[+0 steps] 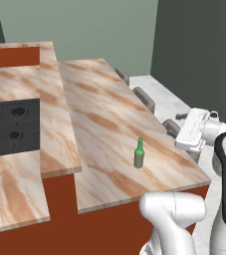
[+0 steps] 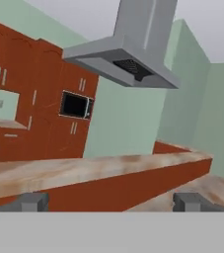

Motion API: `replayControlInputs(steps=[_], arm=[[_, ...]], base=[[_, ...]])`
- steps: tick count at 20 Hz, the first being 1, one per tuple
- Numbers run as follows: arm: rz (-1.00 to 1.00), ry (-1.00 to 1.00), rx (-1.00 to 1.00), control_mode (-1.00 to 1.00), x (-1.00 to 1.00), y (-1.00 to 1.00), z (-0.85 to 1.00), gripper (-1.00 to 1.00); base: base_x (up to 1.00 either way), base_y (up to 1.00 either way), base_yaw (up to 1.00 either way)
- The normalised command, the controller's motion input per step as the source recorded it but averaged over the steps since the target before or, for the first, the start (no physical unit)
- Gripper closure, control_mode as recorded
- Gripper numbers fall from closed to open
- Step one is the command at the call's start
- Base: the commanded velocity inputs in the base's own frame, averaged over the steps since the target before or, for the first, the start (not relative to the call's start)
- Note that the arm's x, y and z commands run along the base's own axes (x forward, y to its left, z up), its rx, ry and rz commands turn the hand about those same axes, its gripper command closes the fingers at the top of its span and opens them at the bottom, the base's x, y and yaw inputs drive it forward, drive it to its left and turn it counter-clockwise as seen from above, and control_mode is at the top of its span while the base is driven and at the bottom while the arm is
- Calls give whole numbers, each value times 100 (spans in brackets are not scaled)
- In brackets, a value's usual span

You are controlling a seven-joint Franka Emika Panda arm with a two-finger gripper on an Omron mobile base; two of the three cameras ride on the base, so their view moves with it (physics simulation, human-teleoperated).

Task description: Get the candle and the beer from the cabinet and move them to the dining counter.

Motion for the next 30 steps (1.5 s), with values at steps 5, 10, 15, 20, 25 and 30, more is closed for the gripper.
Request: replayControlInputs(steps=[5,10,15,20,25,30], arm=[[-23,11,0,-100,-80,42,37,-100],[-23,20,-1,-100,-66,72,8,-100],[-22,22,-4,-100,-56,89,-4,-100],[-21,12,-2,-100,-39,95,-36,-100],[-14,3,0,-100,-8,68,-17,-100],[-1,0,0,-100,0,6,0,-100]], base=[[0,0,0],[0,0,0],[0,0,0],[0,0,0],[0,0,0],[0,0,0]])
